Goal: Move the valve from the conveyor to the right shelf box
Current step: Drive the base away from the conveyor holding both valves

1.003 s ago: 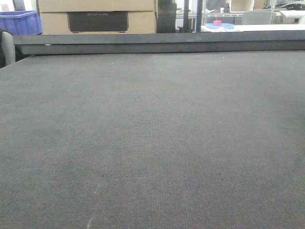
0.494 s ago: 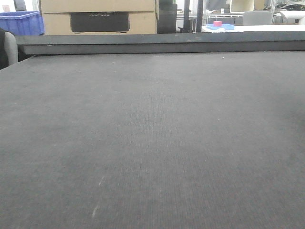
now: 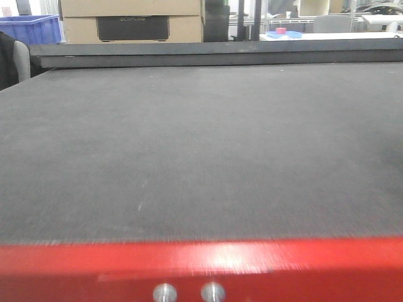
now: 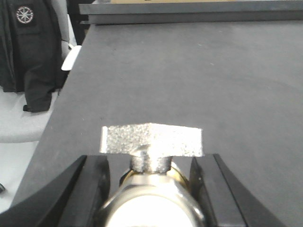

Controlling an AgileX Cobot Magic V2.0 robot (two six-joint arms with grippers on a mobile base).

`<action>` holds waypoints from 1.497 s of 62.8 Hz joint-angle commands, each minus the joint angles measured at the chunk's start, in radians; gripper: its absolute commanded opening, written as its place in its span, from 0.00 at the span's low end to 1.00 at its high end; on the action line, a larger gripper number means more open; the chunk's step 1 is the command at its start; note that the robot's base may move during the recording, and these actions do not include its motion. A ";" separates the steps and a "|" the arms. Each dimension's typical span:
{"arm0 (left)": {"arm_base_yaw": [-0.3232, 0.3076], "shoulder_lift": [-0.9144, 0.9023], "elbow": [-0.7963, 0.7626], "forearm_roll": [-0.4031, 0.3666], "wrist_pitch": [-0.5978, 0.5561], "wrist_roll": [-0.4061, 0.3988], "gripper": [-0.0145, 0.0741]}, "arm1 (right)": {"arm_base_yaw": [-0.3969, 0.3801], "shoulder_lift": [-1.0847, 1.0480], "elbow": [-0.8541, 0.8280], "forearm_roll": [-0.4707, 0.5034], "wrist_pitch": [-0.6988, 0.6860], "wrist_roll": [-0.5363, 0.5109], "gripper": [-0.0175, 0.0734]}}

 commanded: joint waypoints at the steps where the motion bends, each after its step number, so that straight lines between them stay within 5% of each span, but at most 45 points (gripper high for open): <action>1: -0.004 -0.009 -0.005 -0.003 -0.057 -0.002 0.04 | -0.004 -0.010 -0.010 -0.005 -0.117 -0.005 0.01; 94: -0.004 -0.275 -0.005 -0.001 -0.053 -0.002 0.04 | -0.004 -0.012 -0.010 -0.005 -0.129 -0.005 0.01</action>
